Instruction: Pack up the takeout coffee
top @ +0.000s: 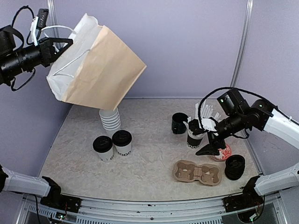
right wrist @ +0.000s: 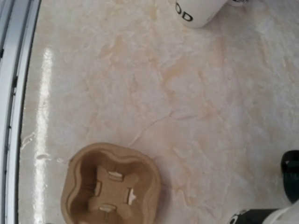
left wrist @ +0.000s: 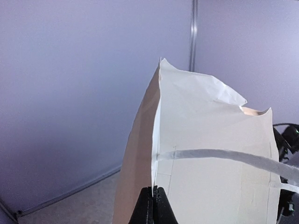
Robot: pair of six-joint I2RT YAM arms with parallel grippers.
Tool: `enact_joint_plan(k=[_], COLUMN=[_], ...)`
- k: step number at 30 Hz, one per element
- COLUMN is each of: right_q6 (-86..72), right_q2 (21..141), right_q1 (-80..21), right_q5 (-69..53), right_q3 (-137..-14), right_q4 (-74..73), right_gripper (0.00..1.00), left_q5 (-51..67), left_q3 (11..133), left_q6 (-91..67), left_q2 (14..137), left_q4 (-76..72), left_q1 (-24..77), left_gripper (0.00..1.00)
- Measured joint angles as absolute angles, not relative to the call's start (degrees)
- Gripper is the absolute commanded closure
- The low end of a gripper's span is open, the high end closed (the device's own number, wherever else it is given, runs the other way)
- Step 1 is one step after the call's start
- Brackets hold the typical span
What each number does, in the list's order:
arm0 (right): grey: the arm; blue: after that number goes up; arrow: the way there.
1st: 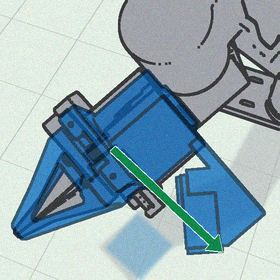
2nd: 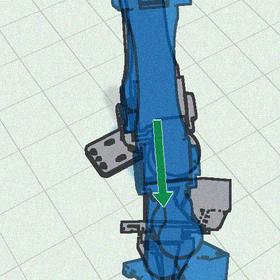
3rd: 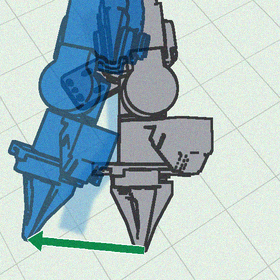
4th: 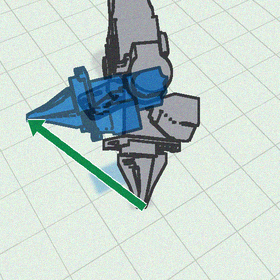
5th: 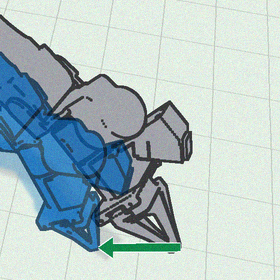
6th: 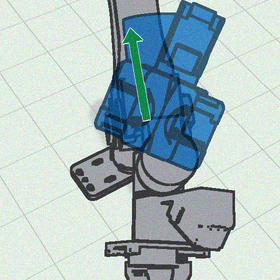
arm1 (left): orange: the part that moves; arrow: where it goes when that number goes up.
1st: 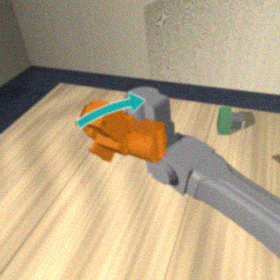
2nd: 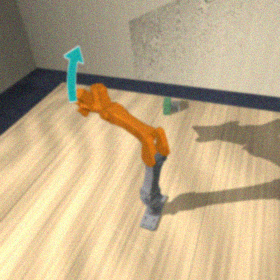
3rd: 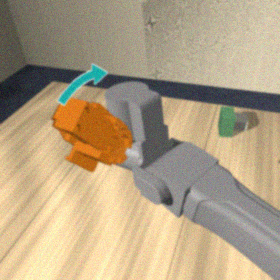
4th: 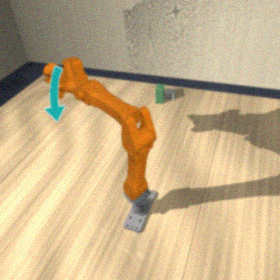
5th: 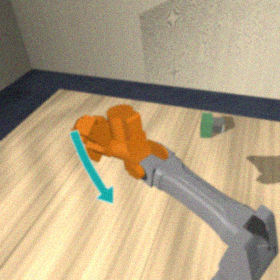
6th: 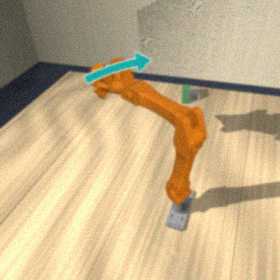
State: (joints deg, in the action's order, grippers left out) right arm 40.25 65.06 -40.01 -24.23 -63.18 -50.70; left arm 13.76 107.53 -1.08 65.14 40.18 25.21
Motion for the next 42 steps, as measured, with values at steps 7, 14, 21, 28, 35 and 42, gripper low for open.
enact_joint_plan(k=[7, 14, 21, 28, 35, 42], right_q6=[42.6, 43.8, 43.0, 40.7, 38.7, 37.2], right_q2=[67.4, 66.7, 70.4, 74.1, 76.3, 78.0], right_q1=[-34.0, -32.7, -32.7, -35.8, -40.5, -42.2], right_q5=[-26.9, -26.8, -24.0, -20.1, -17.0, -15.3], right_q3=[-63.2, -56.1, -53.1, -48.4, -46.5, -46.5], right_q4=[-54.0, -53.7, -53.5, -51.4, -49.7, -48.6], right_gripper=[0.22, 0.33, 0.48, 0.49, 0.48, 0.49], left_q5=[20.8, 19.9, 17.7, 16.8, 15.7, 15.6], left_q3=[102.7, 102.8, 97.6, 95.6, 94.4, 92.5], left_q6=[-2.6, -4.5, -5.8, -5.7, -5.3, -4.8], left_q2=[66.4, 70.0, 74.4, 77.6, 79.0, 79.5], left_q4=[47.9, 56.4, 61.1, 62.2, 62.1, 61.3], left_q1=[39.0, 51.9, 57.3, 57.6, 57.7, 57.6], left_gripper=[1.00, 1.00, 1.00, 1.00, 1.00, 1.00])
